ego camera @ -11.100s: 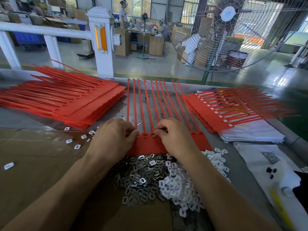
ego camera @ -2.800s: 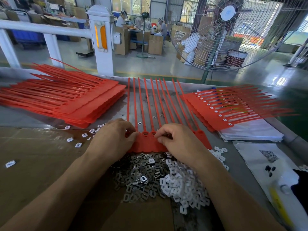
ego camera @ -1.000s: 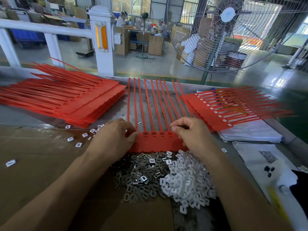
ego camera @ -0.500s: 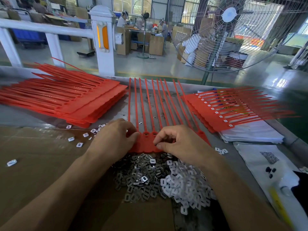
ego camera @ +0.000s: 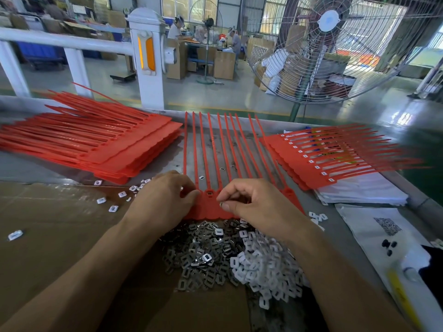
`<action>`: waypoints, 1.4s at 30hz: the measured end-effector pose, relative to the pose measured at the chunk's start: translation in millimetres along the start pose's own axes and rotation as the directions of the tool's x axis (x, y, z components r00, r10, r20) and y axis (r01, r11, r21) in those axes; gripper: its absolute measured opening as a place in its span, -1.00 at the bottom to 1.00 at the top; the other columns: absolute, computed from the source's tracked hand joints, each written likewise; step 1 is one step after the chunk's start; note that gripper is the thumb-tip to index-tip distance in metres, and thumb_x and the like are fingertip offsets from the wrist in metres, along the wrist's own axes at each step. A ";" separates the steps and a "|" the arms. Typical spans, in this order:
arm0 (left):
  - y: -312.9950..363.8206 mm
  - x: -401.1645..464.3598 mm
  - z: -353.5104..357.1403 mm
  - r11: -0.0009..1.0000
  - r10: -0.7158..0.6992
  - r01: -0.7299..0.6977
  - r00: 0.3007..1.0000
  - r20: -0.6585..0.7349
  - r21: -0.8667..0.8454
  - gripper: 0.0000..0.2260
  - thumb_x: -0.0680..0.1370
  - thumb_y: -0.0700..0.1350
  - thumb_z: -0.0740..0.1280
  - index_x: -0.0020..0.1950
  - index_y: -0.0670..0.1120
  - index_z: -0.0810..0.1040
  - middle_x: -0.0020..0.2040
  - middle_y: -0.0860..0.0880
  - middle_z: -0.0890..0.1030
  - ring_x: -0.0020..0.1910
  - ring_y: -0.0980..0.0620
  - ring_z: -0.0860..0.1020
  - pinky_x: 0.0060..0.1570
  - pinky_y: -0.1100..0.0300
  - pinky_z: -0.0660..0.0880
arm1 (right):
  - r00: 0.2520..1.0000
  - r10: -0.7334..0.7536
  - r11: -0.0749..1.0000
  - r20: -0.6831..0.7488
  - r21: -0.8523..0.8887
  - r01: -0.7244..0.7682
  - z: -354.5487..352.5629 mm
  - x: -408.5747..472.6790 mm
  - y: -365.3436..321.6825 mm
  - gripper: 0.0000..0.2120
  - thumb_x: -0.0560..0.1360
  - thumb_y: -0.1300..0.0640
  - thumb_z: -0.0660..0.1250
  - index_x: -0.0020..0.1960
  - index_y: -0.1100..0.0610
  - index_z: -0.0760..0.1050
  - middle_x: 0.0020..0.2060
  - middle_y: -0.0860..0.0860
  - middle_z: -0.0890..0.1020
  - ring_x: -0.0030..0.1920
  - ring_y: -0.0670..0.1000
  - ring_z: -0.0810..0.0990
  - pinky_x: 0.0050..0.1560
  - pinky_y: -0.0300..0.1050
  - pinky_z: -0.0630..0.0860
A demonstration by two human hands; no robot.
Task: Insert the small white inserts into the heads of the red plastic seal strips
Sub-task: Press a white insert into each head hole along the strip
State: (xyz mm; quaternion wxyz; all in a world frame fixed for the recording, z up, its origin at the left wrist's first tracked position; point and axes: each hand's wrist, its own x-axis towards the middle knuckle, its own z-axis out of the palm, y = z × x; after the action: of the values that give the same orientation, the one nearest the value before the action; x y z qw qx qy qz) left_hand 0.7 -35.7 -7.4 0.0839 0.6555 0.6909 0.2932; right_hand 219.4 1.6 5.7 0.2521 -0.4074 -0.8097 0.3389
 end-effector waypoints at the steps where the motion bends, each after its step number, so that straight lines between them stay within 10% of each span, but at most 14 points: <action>1: 0.0 0.1 0.0 1.000 0.000 0.000 1.000 0.002 0.000 -0.85 0.56 0.11 0.37 0.03 0.10 0.67 0.00 0.15 0.56 0.02 0.11 0.52 0.08 0.08 0.51 | 1.000 -0.006 1.000 0.002 -0.011 0.006 0.3 -0.4 -0.3 -0.86 0.57 0.12 0.47 0.03 -0.12 0.69 -0.10 -0.21 0.69 -0.05 -0.23 0.65 -0.03 -0.33 0.49; 21: -1.6 0.1 0.6 1.000 0.009 -0.009 1.000 -0.009 0.002 -0.85 0.56 0.11 0.37 0.02 0.10 0.68 -0.01 0.15 0.56 -0.01 0.12 0.52 0.08 0.08 0.52 | 1.000 -0.003 1.000 0.031 -0.020 0.003 -2.2 -1.0 2.4 -0.86 0.60 0.09 0.42 -0.03 -0.16 0.59 -0.17 -0.26 0.69 -0.23 -0.20 0.66 -0.17 -0.34 0.47; 30: -1.3 -0.8 0.0 1.000 0.000 0.000 1.000 0.010 -0.002 -0.84 0.57 0.12 0.36 0.05 0.10 0.67 0.02 0.15 0.56 0.02 0.12 0.52 0.09 0.08 0.51 | 0.933 0.076 0.997 -0.352 0.044 -0.064 -11.1 7.3 19.7 -0.88 0.58 0.09 0.46 -0.03 -0.14 0.69 -0.21 -0.34 0.68 -0.19 -0.33 0.61 -0.18 -0.47 0.45; 35: -1.0 -0.5 -0.3 1.000 0.000 0.000 1.000 0.003 0.002 -0.84 0.57 0.12 0.36 0.04 0.10 0.68 0.02 0.15 0.56 0.02 0.12 0.52 0.09 0.09 0.51 | 0.890 0.203 0.979 -0.409 0.064 -0.194 -20.2 11.4 32.7 -0.85 0.56 0.16 0.47 0.02 -0.09 0.71 -0.09 -0.21 0.71 -0.03 -0.20 0.67 0.11 -0.18 0.58; 42: -1.1 0.1 -0.2 1.000 -0.006 0.006 1.000 0.011 0.007 -0.84 0.57 0.12 0.36 0.04 0.11 0.67 0.03 0.16 0.56 0.04 0.11 0.52 0.11 0.08 0.51 | 0.924 0.170 0.968 -0.342 -0.120 -0.223 -18.5 17.3 36.1 -0.87 0.55 0.14 0.48 0.02 -0.08 0.69 -0.17 -0.31 0.61 -0.15 -0.46 0.54 -0.22 -0.56 0.37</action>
State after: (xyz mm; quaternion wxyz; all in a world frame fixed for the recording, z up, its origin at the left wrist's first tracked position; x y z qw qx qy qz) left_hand -0.3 -35.6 -7.8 0.0864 0.6554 0.6934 0.2868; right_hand 240.3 38.1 -7.4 0.3157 -0.5560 -0.7351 0.2253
